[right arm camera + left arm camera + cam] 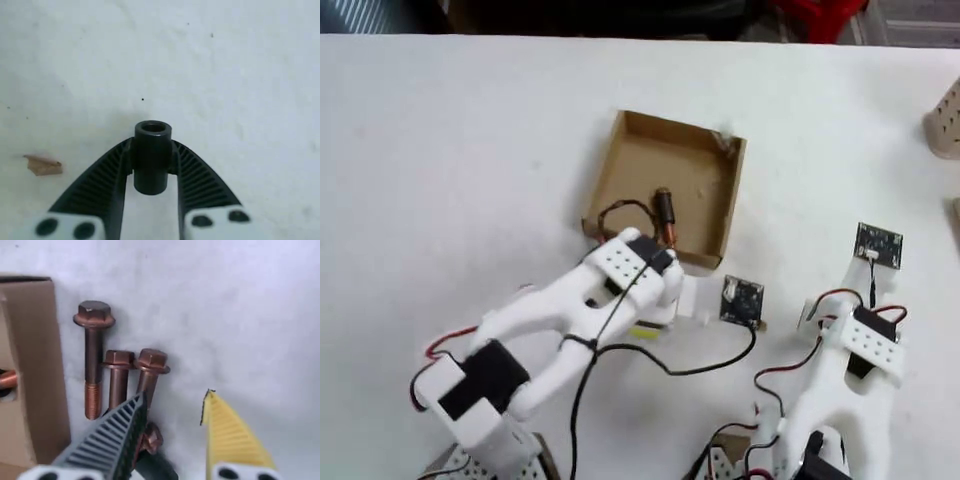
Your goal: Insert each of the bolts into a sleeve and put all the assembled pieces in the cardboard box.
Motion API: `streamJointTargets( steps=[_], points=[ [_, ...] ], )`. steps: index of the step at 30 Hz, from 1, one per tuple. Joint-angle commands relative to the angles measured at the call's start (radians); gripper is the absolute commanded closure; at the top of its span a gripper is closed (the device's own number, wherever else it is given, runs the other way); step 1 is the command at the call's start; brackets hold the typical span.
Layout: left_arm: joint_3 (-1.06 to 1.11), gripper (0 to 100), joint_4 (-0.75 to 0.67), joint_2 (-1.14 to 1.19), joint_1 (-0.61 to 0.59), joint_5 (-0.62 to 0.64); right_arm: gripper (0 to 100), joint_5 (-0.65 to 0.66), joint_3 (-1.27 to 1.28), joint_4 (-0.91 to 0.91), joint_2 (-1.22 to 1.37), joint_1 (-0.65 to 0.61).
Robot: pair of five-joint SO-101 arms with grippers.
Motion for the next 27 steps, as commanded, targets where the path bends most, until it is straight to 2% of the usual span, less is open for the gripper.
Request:
streamJointTargets(
  steps=[1,9,12,19,27],
  points=[
    [-0.048,79,-0.058,0.045,-0.013,-0.011,98.1,0.012,-0.008,-0.013,-0.031,0.002],
    [-0.061,79,-0.135,0.081,-0.008,-0.002,98.1,0.012,-0.008,-0.013,-0.031,0.002],
    [-0.092,79,-0.123,0.079,-0.01,0.028,98.1,0.012,-0.008,-0.013,-0.031,0.002],
    [-0.195,79,0.026,0.079,0.008,0.017,98.1,0.012,-0.006,-0.019,-0.031,0.002],
    [-0.209,79,-0.018,0.088,-0.004,0.017,98.1,0.012,-0.006,-0.019,-0.031,0.002]
  ],
)
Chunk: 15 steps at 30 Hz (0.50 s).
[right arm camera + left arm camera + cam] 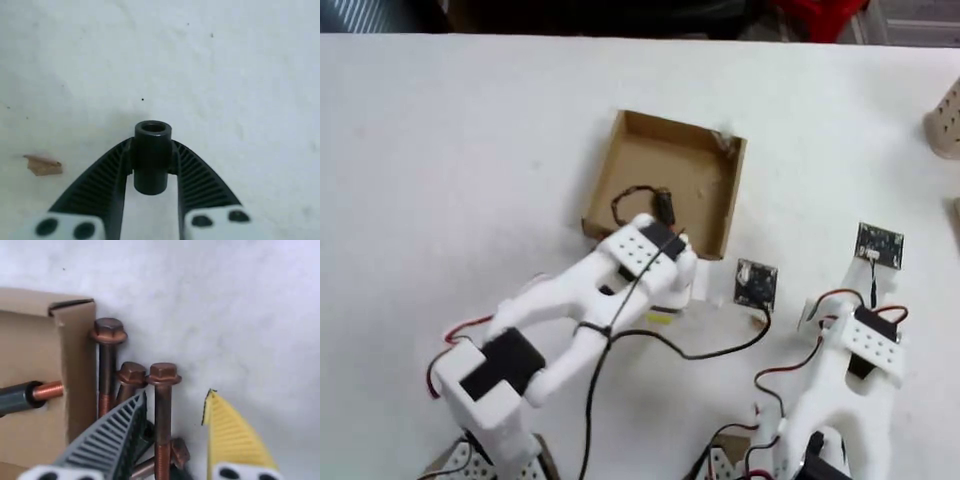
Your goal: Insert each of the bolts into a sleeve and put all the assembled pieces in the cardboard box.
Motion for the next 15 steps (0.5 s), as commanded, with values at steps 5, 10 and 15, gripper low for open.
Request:
streamJointTargets(
  steps=[5,10,15],
  points=[
    [-0.037,79,-0.04,-0.005,-0.027,0.003,98.1,0.012,-0.006,-0.019,-0.031,0.002],
    [-0.037,79,-0.084,0.031,-0.061,0.009,98.1,0.012,-0.006,-0.019,-0.031,0.002],
    [-0.046,79,-0.115,0.137,-0.074,0.009,98.1,0.012,-0.006,-0.021,-0.031,0.002]
  ],
)
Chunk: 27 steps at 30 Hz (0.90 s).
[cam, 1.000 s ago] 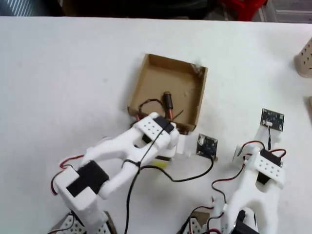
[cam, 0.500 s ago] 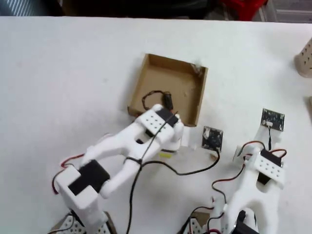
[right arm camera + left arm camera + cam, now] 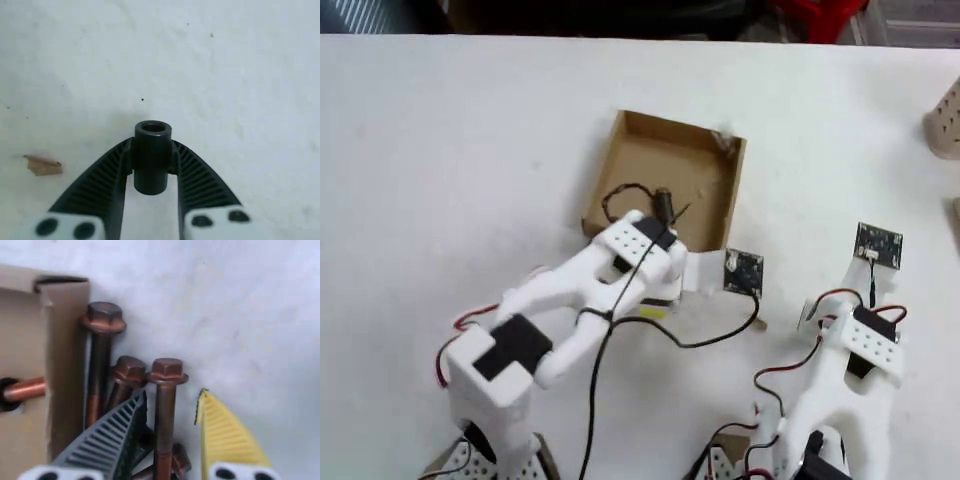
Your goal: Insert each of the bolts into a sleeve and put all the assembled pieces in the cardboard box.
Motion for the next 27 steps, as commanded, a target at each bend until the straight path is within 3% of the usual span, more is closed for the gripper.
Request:
streamJointTargets(
  steps=[1,8,17,27],
  points=[
    [-0.046,79,-0.035,0.053,-0.016,0.011,98.1,0.012,-0.006,-0.024,-0.031,0.002],
    [-0.046,93,-0.035,0.044,0.033,0.009,98.1,0.012,-0.006,-0.024,-0.031,0.001],
    [-0.055,93,-0.029,0.039,0.051,0.015,98.1,0.012,-0.006,-0.024,-0.031,0.001],
    [-0.075,93,-0.028,-0.07,0.047,0.351,98.1,0.012,-0.006,-0.024,-0.031,0.001]
  ],
)
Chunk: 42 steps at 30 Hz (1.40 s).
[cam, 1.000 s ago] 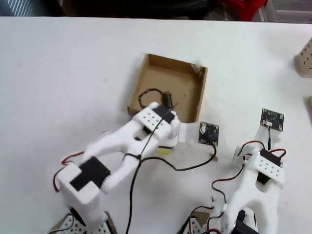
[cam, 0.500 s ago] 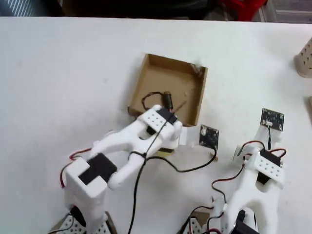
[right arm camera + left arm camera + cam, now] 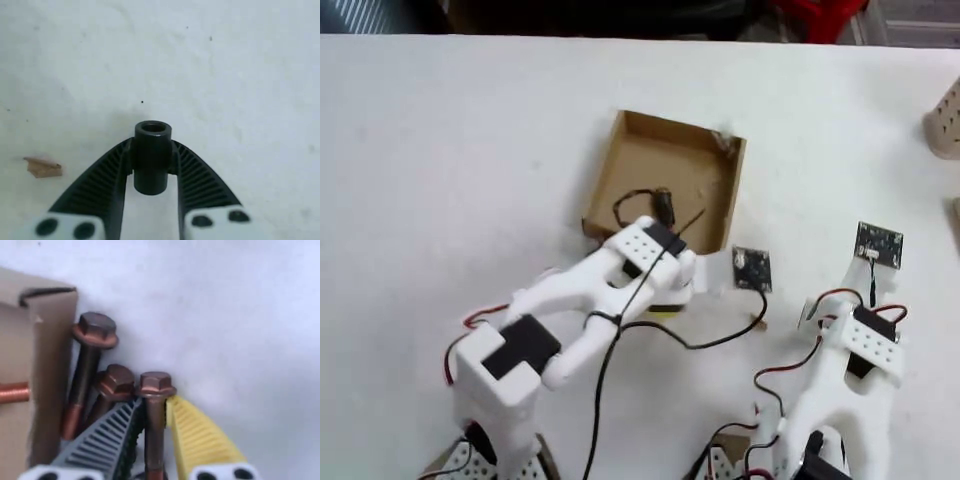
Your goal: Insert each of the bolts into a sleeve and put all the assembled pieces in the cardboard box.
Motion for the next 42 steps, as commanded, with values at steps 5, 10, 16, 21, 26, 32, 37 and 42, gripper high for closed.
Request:
streamJointTargets(
  steps=[5,10,16,21,26,32,37,42],
  points=[
    [-0.049,93,-0.017,-0.217,-0.008,0.327,98.1,0.012,-0.006,-0.016,-0.031,0.001],
    [-0.049,93,-0.009,-0.262,-0.076,0.397,98.1,0.012,-0.006,-0.016,-0.03,0.001],
    [-0.051,93,0.026,-0.329,-0.147,0.509,98.1,0.012,-0.006,-0.016,-0.028,-0.004],
    [-0.051,93,0.029,-0.449,-0.217,0.669,98.1,0.012,-0.005,-0.018,-0.024,-0.021],
    [-0.002,93,0.017,-0.518,-0.306,0.752,98.1,0.012,-0.005,-0.018,-0.024,-0.021],
    [0.186,93,-0.101,-0.608,-0.395,0.753,98.1,0.011,-0.005,-0.018,-0.024,-0.021],
    [0.388,93,-0.242,-0.757,-0.475,0.753,98.1,0.008,-0.005,-0.018,-0.024,-0.024],
    [0.617,93,-0.43,-0.895,-0.588,0.753,98.1,0.005,-0.005,-0.018,-0.024,-0.073]
  ],
)
